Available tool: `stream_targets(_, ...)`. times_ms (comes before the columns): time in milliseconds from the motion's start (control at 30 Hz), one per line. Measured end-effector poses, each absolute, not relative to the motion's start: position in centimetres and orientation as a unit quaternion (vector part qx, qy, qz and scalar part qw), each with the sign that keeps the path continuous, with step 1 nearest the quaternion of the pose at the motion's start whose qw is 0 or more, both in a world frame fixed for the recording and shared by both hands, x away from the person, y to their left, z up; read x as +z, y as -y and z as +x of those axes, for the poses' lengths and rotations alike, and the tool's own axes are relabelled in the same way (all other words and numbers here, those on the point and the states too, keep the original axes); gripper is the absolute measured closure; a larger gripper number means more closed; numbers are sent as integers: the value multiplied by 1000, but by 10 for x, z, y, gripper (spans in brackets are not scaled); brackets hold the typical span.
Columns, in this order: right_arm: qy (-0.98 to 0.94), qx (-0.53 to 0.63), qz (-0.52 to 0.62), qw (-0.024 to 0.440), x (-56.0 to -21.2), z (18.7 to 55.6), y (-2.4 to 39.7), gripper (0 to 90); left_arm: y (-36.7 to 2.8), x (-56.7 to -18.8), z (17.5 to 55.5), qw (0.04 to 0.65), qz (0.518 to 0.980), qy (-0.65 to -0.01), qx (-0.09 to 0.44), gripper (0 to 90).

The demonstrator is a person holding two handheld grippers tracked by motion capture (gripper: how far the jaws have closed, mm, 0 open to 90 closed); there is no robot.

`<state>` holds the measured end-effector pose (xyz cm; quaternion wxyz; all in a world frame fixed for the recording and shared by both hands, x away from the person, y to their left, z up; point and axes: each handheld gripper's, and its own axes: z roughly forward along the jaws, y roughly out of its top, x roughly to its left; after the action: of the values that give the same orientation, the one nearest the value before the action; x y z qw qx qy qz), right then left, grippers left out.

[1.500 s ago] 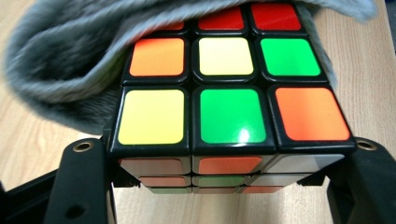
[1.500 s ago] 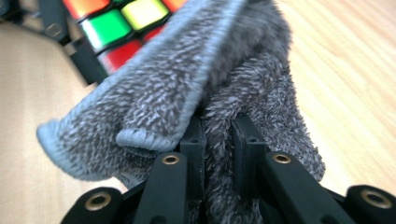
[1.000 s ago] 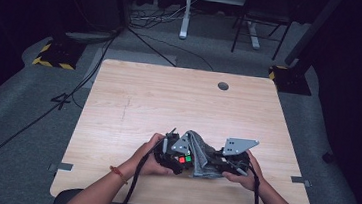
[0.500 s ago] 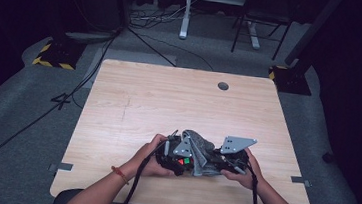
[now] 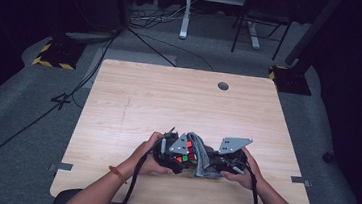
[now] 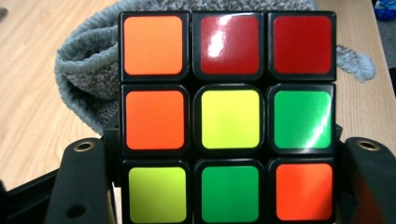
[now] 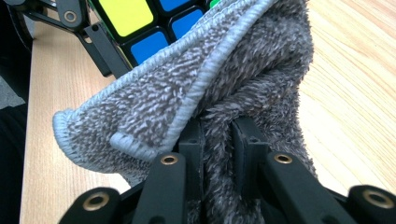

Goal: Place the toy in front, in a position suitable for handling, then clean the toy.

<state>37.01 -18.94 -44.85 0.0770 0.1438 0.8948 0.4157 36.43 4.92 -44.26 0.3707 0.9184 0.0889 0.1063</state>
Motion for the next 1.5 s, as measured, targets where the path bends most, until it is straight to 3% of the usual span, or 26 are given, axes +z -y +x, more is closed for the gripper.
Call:
stream_targets(200, -874, 457, 144, 87, -432, 367, 197, 766, -41, -451, 363, 339, 931, -81, 111, 335)
stream_targets(500, -877, 447, 139, 113, -430, 363, 190, 758, -41, -446, 363, 363, 922, -77, 110, 336)
stream_targets(1500, -863, 474, 133, 113, -421, 356, 185, 751, -43, -448, 363, 361, 923, -75, 107, 336)
